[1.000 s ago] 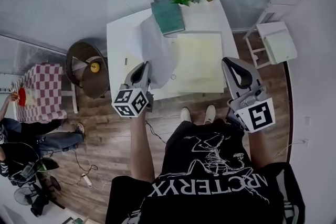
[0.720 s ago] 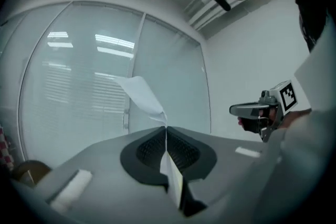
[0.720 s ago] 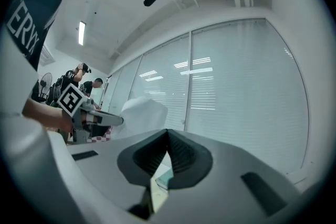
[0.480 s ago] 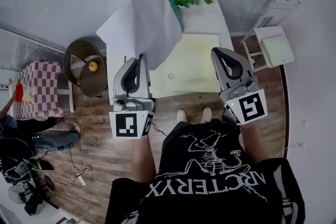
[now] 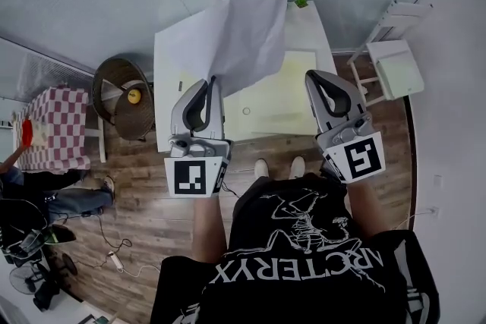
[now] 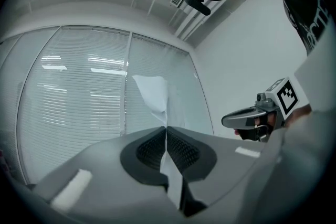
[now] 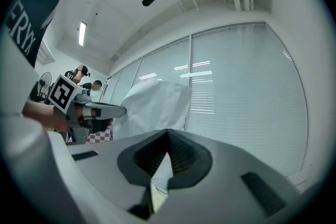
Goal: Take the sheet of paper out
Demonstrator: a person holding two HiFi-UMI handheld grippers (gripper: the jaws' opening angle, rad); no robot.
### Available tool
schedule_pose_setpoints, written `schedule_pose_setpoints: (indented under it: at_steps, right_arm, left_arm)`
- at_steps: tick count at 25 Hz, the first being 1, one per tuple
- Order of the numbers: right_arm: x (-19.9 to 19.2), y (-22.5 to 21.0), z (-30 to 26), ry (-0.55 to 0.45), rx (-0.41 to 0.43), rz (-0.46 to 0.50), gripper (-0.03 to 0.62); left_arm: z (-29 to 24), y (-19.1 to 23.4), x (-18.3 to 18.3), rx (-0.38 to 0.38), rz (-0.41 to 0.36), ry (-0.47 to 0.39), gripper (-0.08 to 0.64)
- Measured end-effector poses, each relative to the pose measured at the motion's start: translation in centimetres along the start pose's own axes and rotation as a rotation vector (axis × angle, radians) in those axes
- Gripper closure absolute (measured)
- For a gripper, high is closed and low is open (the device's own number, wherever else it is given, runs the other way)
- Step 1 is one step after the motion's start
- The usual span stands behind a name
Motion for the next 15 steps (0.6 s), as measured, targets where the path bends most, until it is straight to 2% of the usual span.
schedule_pose_setpoints:
  at_steps: [15]
  right_arm:
    - [0.1, -0.6, 0.64, 0.001, -0.021, 0.008, 0.581]
  left_arm:
    - [-0.48, -0.06, 0.08, 0.001, -0.008, 0.019, 0.548]
Point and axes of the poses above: the fingertips, and each gripper's own axes: z backward along the fingers, y to its left, x out of its top, the point moved 7 cm from there along z, backward along the fingers, and after that the axes turned 12 degrees about x, right-handed, at the moved point
